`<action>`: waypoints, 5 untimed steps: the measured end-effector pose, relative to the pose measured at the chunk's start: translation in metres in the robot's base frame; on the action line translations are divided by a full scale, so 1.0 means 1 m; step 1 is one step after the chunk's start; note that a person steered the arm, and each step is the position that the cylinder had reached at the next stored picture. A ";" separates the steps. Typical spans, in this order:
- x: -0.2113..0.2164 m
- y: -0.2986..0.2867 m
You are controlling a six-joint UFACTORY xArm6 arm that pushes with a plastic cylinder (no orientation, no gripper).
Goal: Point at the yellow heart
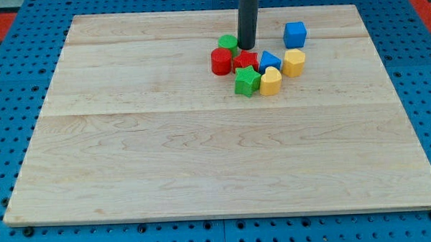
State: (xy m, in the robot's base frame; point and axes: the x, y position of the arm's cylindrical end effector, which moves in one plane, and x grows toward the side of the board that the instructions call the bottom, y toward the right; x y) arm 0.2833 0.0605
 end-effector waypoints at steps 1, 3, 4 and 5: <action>-0.005 0.057; 0.042 0.134; 0.078 0.211; 0.154 0.182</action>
State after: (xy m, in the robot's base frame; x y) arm 0.4369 0.2423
